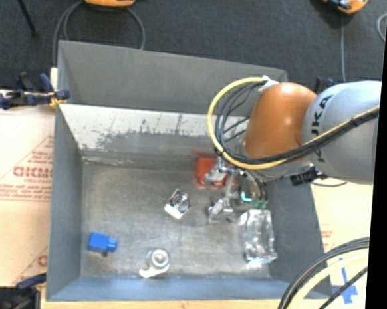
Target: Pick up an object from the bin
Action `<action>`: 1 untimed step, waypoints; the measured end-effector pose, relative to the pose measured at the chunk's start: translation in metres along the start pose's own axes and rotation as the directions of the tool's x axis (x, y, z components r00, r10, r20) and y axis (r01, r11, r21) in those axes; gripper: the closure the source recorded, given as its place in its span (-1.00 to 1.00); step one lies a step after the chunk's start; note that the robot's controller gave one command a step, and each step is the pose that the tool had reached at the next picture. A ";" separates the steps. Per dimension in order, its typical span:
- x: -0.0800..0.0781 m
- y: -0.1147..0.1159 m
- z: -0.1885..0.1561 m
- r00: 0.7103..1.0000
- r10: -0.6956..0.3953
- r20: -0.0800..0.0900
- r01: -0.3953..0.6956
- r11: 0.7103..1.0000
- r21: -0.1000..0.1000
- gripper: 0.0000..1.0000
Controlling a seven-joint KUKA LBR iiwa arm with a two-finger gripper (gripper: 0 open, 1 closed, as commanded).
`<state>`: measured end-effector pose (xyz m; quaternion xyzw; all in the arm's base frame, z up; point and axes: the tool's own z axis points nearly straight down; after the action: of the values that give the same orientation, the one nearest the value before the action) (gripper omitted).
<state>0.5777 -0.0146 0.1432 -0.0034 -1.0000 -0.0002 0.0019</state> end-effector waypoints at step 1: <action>-0.076 0.025 0.028 0.931 0.365 0.008 -0.365 0.931 -0.003 -1.00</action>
Offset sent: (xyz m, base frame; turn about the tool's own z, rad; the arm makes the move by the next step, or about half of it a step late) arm 0.0747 0.0241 -0.0283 0.3760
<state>0.6538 0.0096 0.1147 -0.1889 -0.9820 -0.0007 -0.0023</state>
